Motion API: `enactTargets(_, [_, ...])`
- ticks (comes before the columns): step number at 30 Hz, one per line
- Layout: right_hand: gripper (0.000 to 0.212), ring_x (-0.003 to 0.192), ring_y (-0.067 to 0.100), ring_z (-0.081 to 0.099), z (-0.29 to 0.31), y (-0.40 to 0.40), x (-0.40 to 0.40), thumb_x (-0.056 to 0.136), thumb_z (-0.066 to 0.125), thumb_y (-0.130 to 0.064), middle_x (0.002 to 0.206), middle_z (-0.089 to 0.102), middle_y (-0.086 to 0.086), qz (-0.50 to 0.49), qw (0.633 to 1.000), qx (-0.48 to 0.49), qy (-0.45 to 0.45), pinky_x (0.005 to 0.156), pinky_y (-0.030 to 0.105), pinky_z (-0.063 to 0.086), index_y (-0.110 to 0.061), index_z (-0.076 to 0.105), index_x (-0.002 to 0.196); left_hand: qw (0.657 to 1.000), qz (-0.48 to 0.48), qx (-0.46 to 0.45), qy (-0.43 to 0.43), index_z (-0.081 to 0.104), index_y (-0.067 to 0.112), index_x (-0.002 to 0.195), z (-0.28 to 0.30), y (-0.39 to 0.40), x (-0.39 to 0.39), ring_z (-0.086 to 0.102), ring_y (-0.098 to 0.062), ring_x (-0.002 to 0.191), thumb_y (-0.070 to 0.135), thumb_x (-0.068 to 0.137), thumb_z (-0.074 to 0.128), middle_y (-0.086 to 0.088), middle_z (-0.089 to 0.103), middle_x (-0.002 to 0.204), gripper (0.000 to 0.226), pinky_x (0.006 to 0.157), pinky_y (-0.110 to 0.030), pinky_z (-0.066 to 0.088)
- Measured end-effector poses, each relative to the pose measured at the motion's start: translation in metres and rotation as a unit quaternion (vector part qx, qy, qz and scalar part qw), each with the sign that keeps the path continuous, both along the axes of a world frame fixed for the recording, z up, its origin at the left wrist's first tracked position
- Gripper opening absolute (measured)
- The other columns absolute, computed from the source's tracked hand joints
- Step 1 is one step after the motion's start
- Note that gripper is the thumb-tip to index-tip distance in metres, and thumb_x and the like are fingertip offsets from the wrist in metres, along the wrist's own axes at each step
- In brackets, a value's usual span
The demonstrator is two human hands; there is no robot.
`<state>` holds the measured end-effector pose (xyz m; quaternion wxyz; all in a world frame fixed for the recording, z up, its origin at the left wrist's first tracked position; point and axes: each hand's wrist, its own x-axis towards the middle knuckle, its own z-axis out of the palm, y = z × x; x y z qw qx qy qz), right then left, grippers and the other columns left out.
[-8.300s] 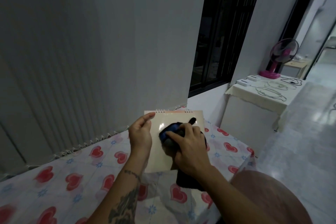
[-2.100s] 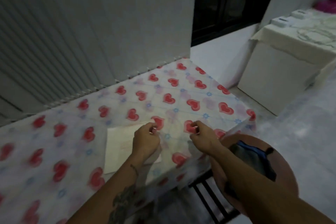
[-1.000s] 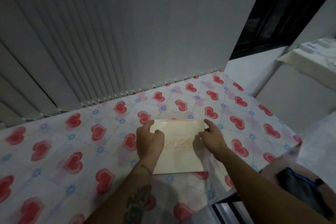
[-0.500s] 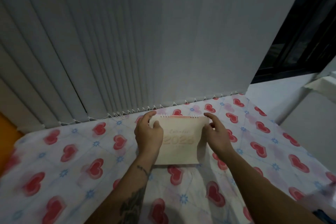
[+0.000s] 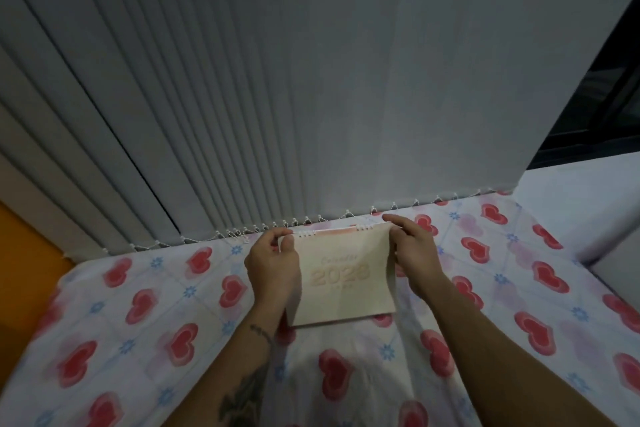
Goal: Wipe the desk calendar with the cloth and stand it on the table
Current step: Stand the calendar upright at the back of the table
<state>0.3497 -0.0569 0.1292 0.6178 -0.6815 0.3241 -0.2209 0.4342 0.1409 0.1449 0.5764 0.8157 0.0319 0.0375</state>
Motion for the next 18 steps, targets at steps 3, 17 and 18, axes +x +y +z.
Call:
enactTargets(3, [0.026, 0.101, 0.021, 0.065, 0.003, -0.019, 0.019, 0.091, 0.051, -0.017, 0.106, 0.071, -0.003, 0.012, 1.000, 0.015, 0.000, 0.091, 0.046, 0.054, -0.024, 0.073, 0.104, 1.000, 0.012, 0.008, -0.003, 0.069, 0.027, 0.079, 0.001, -0.014, 0.016, 0.057, -0.006, 0.072, 0.015, 0.090, 0.062, 0.008, 0.067, 0.082, 0.018, 0.064, -0.021, 0.038])
enactTargets(17, [0.025, 0.094, 0.024, 0.066, -0.023, -0.059, 0.079, 0.087, 0.053, -0.009, 0.093, 0.072, 0.000, 0.007, 0.999, 0.052, 0.001, 0.085, 0.041, 0.056, -0.023, 0.075, 0.089, 1.000, -0.011, 0.023, -0.014, 0.077, 0.022, 0.104, -0.032, -0.044, 0.068, 0.064, -0.014, 0.090, 0.018, 0.094, 0.061, 0.006, 0.072, 0.097, 0.020, 0.087, -0.034, 0.056])
enactTargets(18, [0.025, 0.095, 0.024, 0.065, -0.024, -0.061, 0.080, 0.088, 0.053, -0.010, 0.093, 0.072, 0.001, 0.008, 0.998, 0.054, 0.003, 0.086, 0.042, 0.056, -0.023, 0.074, 0.089, 0.999, -0.017, 0.025, -0.012, 0.077, 0.024, 0.103, -0.032, -0.044, 0.069, 0.065, -0.015, 0.090, 0.018, 0.094, 0.061, 0.006, 0.071, 0.097, 0.019, 0.087, -0.035, 0.056])
